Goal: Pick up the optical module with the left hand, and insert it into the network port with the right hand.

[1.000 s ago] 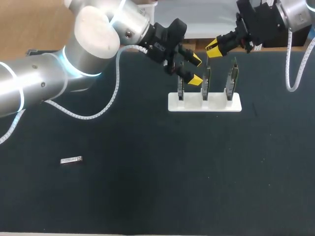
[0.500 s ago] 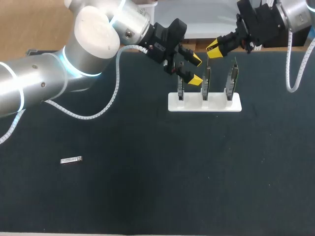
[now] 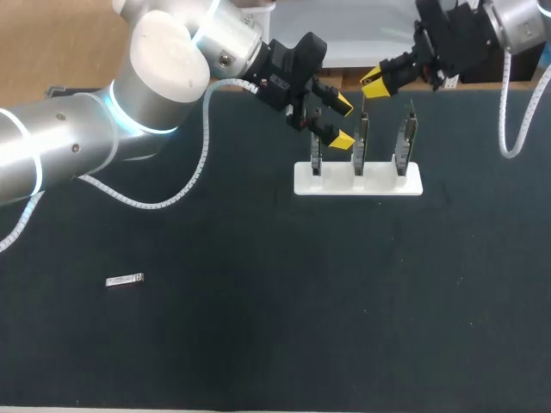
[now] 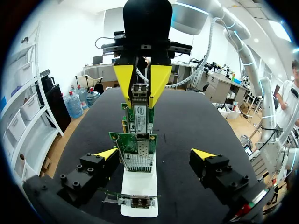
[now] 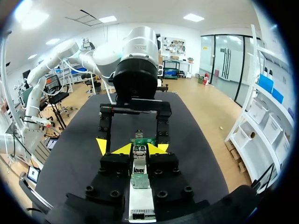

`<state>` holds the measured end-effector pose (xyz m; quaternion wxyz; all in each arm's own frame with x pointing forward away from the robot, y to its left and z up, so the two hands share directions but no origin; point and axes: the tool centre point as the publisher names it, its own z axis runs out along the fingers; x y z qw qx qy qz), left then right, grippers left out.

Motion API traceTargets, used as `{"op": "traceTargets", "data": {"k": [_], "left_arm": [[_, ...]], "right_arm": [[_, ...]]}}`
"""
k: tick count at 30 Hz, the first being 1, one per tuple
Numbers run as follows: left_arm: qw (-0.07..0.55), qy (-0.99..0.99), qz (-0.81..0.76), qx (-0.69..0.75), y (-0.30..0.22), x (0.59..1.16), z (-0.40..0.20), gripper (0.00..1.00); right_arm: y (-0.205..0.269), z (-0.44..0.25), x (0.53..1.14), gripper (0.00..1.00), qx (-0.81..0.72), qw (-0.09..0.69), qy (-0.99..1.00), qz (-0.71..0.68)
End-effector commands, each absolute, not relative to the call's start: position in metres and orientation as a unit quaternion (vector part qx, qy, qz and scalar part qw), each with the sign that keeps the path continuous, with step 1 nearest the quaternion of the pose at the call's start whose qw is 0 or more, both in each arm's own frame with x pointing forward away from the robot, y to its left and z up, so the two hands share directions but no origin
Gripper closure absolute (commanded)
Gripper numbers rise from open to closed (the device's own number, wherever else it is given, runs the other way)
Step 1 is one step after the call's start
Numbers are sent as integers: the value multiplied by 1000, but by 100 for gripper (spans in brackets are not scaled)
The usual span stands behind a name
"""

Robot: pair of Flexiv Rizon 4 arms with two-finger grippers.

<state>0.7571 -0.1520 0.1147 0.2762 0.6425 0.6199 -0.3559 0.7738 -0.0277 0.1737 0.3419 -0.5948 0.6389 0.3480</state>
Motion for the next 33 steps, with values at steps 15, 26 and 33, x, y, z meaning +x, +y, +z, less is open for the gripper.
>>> {"op": "traceTargets", "data": {"k": [15, 26, 33], "left_arm": [[273, 620, -356, 644, -153, 760, 115, 0], [273, 620, -356, 644, -153, 760, 115, 0], [273, 620, -356, 644, -153, 760, 115, 0]], "right_arm": [[-26, 167, 774, 100, -596, 336, 640, 350], [-27, 163, 774, 100, -595, 330, 644, 349], [-26, 171, 772, 100, -595, 341, 639, 348]]}}
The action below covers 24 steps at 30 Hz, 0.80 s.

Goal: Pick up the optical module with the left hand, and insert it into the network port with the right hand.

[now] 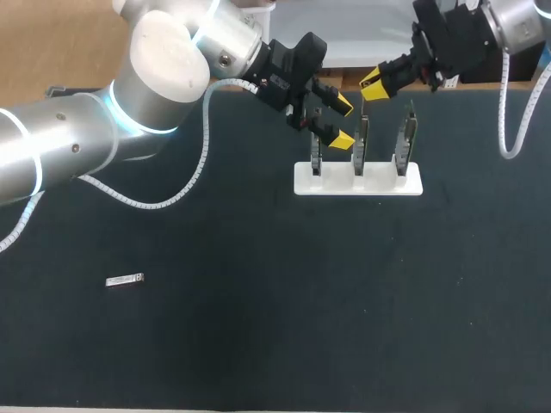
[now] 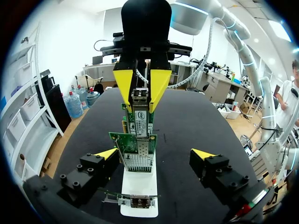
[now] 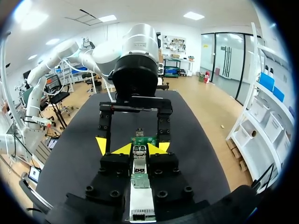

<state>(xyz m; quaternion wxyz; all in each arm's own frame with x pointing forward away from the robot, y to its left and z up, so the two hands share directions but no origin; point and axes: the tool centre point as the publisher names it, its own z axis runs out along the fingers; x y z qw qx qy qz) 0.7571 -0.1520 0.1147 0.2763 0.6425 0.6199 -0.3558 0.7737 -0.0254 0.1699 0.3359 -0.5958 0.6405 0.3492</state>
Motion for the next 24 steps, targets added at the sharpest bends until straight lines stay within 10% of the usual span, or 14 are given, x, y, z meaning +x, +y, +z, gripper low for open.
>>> {"op": "traceTargets", "data": {"k": [1, 24], "left_arm": [[273, 620, -356, 644, -153, 760, 115, 0], [273, 620, -356, 644, -153, 760, 115, 0]], "right_arm": [[-26, 172, 771, 100, -595, 342, 639, 348], [-26, 164, 771, 100, -594, 334, 643, 350]]}}
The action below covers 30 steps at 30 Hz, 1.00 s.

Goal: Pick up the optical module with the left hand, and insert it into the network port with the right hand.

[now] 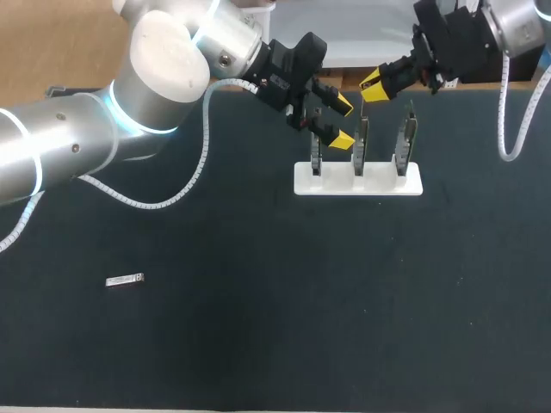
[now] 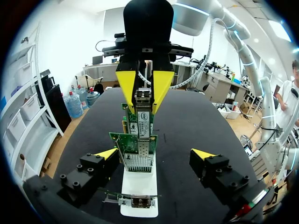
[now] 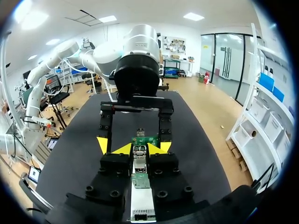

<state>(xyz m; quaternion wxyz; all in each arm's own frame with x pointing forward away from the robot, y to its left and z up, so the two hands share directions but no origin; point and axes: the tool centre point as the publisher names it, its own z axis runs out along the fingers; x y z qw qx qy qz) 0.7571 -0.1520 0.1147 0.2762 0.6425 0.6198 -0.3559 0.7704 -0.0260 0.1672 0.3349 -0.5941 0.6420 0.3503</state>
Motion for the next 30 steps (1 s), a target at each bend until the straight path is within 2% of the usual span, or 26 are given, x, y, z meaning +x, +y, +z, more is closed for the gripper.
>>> {"op": "traceTargets", "data": {"k": [1, 30], "left_arm": [[273, 620, -356, 644, -153, 760, 115, 0], [273, 620, -356, 644, -153, 760, 115, 0]], "right_arm": [[-26, 164, 771, 100, -594, 334, 643, 350], [-27, 166, 769, 100, -595, 338, 641, 347]]}}
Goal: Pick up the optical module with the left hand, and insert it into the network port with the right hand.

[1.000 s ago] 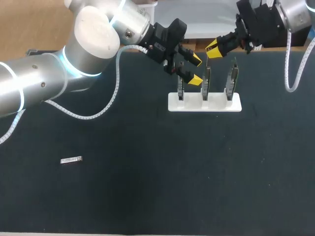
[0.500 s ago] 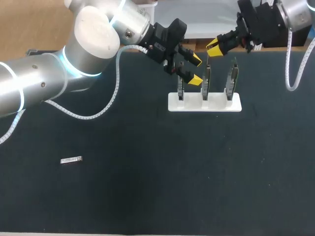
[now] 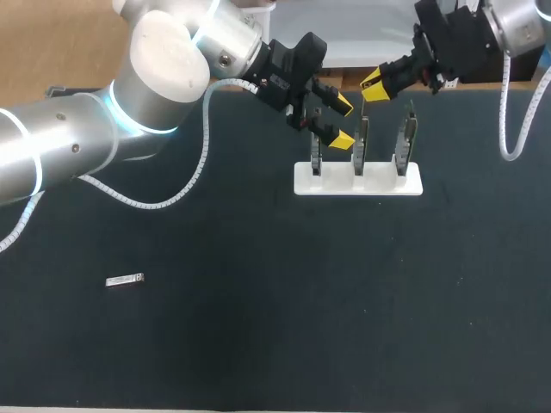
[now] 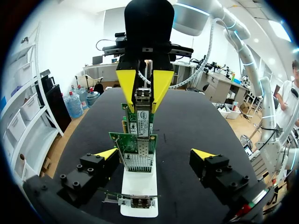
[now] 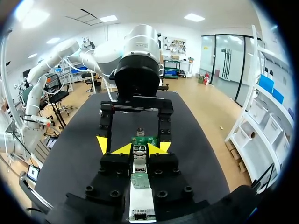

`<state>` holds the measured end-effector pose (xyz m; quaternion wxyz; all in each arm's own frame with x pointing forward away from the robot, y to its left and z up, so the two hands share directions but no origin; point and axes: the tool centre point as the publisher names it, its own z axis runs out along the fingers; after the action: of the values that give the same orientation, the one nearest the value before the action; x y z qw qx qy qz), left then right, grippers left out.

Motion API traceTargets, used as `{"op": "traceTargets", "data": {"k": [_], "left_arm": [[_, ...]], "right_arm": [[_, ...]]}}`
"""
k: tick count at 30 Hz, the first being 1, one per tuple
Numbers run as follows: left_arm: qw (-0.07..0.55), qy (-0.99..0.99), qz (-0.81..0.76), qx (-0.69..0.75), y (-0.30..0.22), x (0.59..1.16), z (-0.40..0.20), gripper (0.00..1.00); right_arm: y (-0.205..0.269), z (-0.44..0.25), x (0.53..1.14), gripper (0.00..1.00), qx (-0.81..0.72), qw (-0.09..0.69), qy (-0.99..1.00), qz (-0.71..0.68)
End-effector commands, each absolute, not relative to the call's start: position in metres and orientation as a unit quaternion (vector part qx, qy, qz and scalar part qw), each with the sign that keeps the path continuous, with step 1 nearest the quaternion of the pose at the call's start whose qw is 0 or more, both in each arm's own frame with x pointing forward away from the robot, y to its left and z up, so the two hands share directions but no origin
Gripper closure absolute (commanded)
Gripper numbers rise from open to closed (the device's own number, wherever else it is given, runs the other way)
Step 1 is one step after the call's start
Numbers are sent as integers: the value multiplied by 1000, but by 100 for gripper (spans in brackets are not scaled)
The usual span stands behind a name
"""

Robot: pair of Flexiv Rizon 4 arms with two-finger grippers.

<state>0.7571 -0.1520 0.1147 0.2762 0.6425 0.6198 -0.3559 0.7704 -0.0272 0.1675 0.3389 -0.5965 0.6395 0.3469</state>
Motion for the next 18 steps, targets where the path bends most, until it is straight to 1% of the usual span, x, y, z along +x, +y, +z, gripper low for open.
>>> {"op": "traceTargets", "data": {"k": [1, 18], "left_arm": [[273, 620, -356, 644, -153, 760, 115, 0], [273, 620, -356, 644, -153, 760, 115, 0]], "right_arm": [[-27, 165, 769, 100, -595, 338, 641, 347], [-27, 157, 769, 100, -592, 331, 647, 348]]}}
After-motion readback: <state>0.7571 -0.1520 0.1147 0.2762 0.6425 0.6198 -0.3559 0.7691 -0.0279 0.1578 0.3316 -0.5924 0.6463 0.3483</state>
